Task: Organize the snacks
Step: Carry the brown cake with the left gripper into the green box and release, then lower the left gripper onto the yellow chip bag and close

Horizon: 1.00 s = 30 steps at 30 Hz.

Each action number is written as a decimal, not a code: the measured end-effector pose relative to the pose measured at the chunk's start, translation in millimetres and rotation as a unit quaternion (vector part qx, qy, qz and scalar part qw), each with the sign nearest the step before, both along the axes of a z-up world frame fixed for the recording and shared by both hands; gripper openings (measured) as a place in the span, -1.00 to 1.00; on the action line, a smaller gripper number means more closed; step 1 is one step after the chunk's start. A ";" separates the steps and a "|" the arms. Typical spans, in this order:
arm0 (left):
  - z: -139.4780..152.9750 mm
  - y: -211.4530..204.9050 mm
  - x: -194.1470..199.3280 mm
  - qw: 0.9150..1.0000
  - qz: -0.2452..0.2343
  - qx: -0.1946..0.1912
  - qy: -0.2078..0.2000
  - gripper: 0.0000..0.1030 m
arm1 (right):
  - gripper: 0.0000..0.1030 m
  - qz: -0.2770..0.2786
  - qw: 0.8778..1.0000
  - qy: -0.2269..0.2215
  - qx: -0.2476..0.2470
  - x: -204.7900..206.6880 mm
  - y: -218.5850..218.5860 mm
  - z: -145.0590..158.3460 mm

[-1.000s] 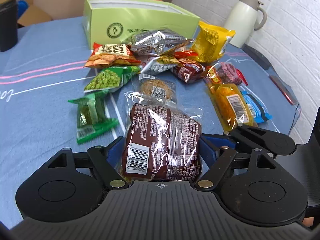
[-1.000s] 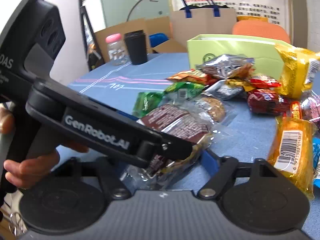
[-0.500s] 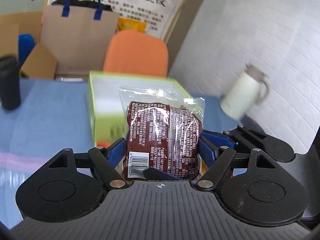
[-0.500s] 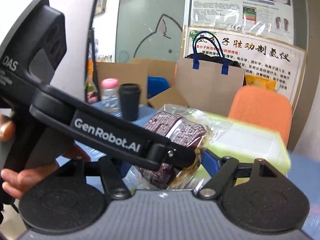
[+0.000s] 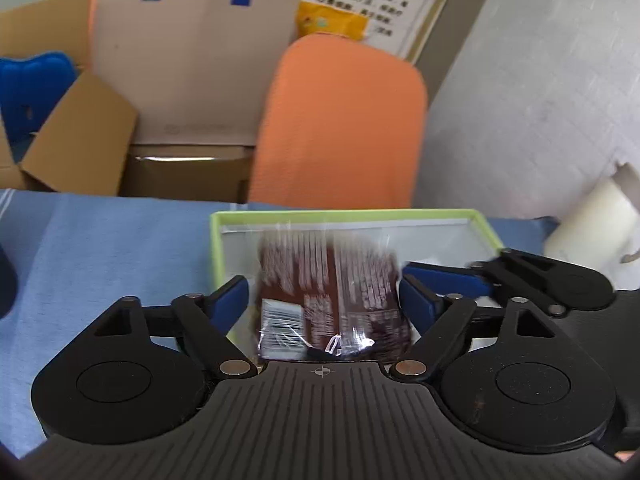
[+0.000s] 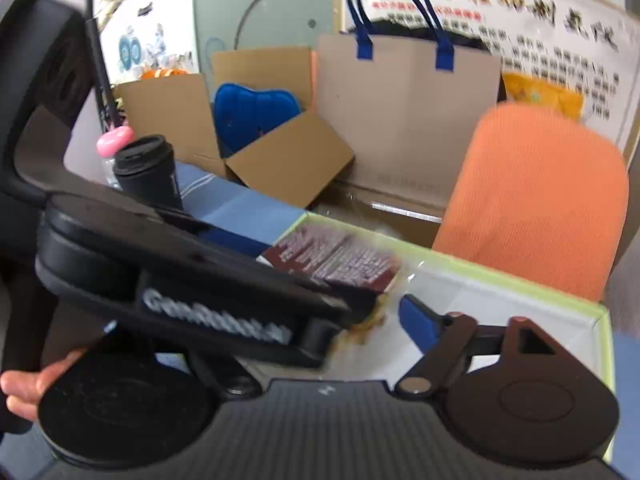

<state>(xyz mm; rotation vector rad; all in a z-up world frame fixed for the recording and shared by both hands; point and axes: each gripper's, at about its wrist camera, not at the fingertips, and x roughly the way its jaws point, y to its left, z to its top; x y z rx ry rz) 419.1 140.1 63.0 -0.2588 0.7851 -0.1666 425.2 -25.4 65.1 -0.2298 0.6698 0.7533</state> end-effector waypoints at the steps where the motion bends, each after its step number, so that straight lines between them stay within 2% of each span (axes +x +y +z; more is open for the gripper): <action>1: 0.9 1.9 -4.4 1.000 0.001 0.003 -0.008 0.38 | 0.68 -0.002 1.000 -0.012 0.000 -5.6 -4.3 2.5; 4: 4.1 7.7 -29.8 0.999 0.009 0.004 -0.033 0.48 | 0.80 -0.010 0.998 -0.054 0.010 -39.9 -24.2 17.5; 6: 8.8 12.4 -50.5 0.999 0.009 -0.017 -0.049 0.54 | 0.80 -0.005 0.997 -0.069 0.019 -59.4 -34.2 27.7; 10: 19.7 15.5 -95.1 0.996 0.006 -0.050 -0.067 0.56 | 0.81 -0.005 0.994 -0.106 0.036 -123.2 -52.7 38.1; 14: 25.7 5.3 -143.3 0.996 -0.005 -0.060 -0.073 0.58 | 0.81 -0.025 0.993 -0.103 0.053 -182.9 -77.0 30.7; 20: 7.1 -15.7 -206.4 0.995 -0.005 -0.081 -0.058 0.58 | 0.81 -0.072 0.993 -0.076 0.056 -258.9 -104.0 -5.9; 25: -7.6 -45.1 -230.4 0.994 -0.037 -0.091 -0.037 0.57 | 0.81 -0.105 0.991 -0.061 0.061 -289.3 -129.1 -24.5; 30: 6.2 -79.0 -214.7 0.990 -0.083 -0.110 -0.036 0.57 | 0.81 -0.158 0.982 -0.087 0.054 -274.0 -156.1 -19.6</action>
